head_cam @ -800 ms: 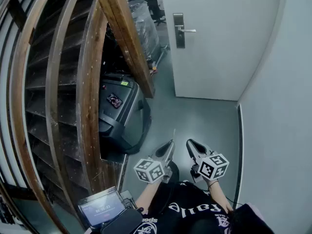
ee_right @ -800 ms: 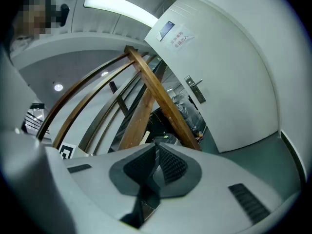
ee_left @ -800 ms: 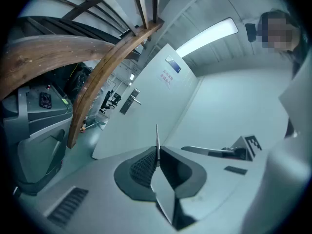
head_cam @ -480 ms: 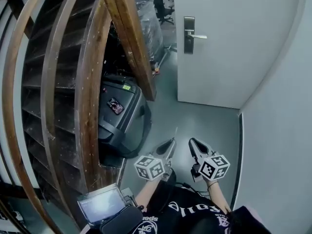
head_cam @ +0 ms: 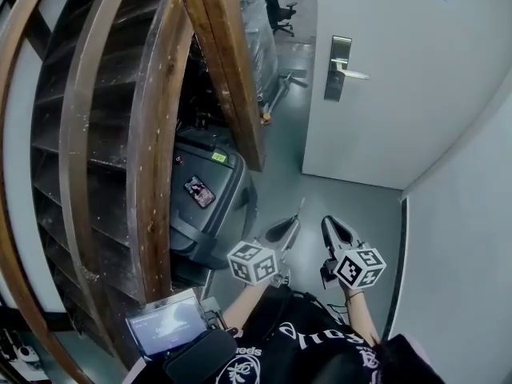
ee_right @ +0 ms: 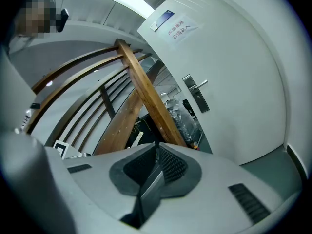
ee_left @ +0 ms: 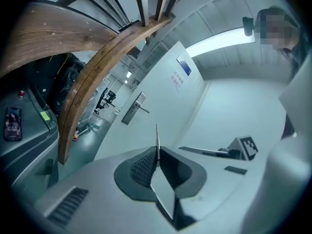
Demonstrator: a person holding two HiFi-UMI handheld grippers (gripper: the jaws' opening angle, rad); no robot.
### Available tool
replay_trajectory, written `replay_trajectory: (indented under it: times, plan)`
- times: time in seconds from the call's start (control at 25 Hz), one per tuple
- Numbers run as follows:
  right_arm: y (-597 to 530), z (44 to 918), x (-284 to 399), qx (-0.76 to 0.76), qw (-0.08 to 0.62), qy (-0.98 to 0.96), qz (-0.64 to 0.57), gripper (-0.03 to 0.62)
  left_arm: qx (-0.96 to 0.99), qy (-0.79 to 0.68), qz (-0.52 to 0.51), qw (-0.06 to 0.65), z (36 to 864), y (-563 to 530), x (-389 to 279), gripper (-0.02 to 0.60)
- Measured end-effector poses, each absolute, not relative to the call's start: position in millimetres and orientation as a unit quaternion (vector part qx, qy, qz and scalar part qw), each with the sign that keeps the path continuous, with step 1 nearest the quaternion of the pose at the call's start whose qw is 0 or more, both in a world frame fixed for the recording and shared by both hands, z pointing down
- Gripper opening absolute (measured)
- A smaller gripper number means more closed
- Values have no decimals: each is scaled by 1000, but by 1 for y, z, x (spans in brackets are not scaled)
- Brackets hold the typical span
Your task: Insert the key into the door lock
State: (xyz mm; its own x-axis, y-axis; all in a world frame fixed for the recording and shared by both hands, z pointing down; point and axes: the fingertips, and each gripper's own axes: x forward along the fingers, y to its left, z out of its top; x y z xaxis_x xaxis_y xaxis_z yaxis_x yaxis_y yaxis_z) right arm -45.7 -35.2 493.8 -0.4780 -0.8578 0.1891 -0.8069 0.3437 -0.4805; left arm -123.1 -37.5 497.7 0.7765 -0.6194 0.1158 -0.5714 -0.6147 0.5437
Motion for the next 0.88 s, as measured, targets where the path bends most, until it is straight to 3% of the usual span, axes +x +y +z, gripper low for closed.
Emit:
replay_trajectory:
  times: [0.52, 0.88]
  plan:
    - [-112, 507, -21, -531, 41, 800, -277, 35, 888, -334, -41, 314, 513, -121, -120, 25]
    - [-213, 500, 31, -489, 28, 831, -264, 35, 873, -362, -77, 319, 506, -218, -64, 25]
